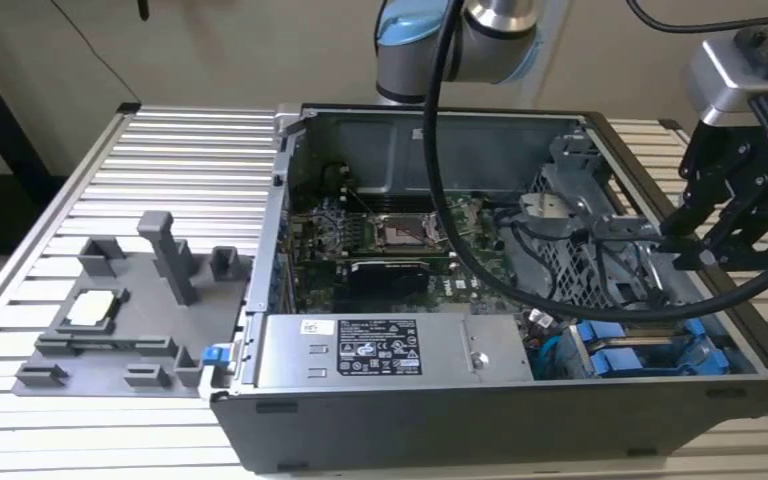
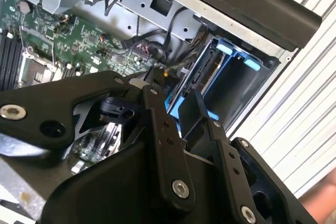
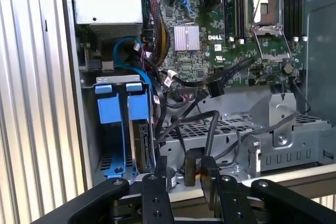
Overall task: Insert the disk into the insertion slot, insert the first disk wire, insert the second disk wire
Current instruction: 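Insert the first disk wire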
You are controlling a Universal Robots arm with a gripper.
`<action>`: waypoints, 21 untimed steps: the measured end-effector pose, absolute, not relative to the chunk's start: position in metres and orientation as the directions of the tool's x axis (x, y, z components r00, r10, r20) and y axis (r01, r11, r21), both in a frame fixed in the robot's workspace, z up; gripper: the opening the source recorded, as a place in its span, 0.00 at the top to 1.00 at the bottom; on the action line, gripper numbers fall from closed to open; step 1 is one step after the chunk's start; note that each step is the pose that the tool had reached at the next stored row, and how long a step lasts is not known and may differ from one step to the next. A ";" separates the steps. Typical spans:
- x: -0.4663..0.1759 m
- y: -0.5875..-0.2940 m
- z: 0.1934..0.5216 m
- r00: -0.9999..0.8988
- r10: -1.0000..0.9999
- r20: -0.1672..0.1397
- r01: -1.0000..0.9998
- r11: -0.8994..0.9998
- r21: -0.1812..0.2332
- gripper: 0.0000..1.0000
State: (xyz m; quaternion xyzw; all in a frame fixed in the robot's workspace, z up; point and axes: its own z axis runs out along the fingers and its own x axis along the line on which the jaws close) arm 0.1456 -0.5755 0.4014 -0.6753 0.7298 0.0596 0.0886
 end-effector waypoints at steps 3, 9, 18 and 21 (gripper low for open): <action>0.147 -0.576 0.402 -0.077 -0.975 -0.209 -0.996 0.085 -0.026 0.60; 0.153 -0.576 0.402 -0.085 -0.975 -0.206 -0.996 0.085 0.010 0.60; 0.155 -0.576 0.403 -0.091 -0.975 -0.204 -0.996 0.086 0.036 0.60; 0.155 -0.576 0.403 -0.091 -0.975 -0.204 -0.996 0.086 0.036 0.60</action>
